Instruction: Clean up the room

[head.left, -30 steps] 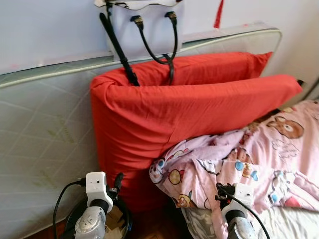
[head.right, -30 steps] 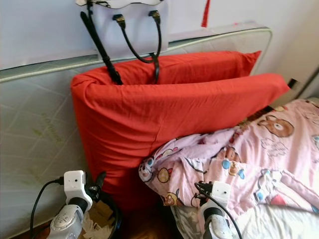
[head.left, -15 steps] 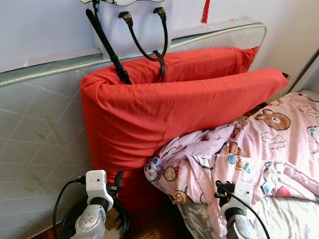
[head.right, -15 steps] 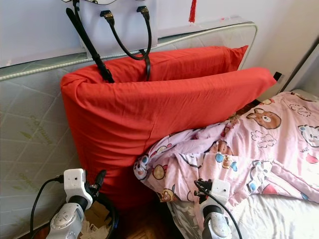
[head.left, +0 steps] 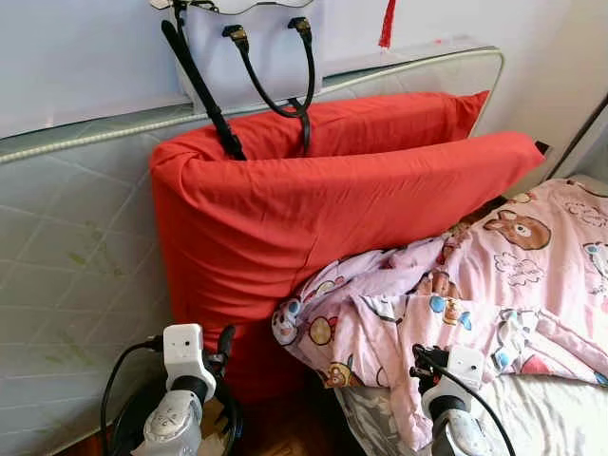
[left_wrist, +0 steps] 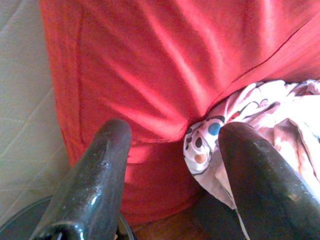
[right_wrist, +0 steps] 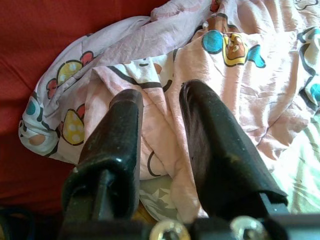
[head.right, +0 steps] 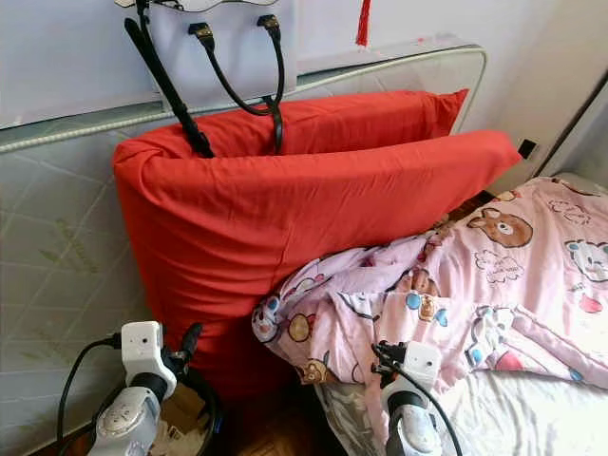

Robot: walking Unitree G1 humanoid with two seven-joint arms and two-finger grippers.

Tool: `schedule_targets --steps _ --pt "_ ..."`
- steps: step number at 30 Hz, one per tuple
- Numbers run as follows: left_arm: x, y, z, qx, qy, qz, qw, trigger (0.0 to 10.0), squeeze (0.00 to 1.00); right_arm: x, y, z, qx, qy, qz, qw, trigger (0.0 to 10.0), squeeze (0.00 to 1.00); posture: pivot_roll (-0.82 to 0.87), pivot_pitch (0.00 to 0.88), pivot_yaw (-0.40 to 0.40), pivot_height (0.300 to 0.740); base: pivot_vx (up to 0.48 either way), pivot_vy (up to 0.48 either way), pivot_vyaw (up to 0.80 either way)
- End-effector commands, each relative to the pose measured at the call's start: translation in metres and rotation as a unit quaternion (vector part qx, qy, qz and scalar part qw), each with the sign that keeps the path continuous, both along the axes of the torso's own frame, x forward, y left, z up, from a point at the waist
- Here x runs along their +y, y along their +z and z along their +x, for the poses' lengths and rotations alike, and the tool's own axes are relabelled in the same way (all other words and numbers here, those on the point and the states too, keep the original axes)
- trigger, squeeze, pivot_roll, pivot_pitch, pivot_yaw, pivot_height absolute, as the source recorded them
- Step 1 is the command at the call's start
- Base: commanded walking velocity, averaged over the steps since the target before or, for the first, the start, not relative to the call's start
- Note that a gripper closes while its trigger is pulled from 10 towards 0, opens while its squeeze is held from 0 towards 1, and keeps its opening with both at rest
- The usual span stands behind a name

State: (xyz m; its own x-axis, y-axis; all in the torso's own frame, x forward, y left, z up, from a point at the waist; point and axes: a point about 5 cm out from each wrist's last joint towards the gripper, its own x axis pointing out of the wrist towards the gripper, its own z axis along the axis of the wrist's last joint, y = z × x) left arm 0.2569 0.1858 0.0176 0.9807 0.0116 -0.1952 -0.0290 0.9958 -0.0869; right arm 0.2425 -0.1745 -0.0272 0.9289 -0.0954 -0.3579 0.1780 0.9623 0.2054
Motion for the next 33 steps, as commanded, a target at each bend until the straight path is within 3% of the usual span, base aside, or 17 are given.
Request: schedule_targets --steps 1,19,33 --pt "-0.0020 0.0005 -0.0003 0.002 -0.004 0.000 1.000 10.0 0.00 -0.0015 0.0028 0.0029 -0.004 -0.004 0.000 1.000 10.0 0.00 -0.01 0.000 -0.056 0.714 0.000 0.000 0.00" --pt "-0.0028 -0.0002 0.0000 0.007 -0.004 0.005 1.000 10.0 0.00 0.0001 0.0001 0.0028 0.006 0.001 0.001 1.000 10.0 0.00 -0.02 0.000 -0.056 0.714 0.184 0.000 0.00" --pt "-0.0038 0.0015 0.0010 0.004 -0.007 0.003 1.000 10.0 0.00 -0.0014 -0.0021 0.0021 0.014 -0.004 0.003 1.000 10.0 0.00 -0.02 0.000 -0.051 0.714 0.000 0.000 0.00"
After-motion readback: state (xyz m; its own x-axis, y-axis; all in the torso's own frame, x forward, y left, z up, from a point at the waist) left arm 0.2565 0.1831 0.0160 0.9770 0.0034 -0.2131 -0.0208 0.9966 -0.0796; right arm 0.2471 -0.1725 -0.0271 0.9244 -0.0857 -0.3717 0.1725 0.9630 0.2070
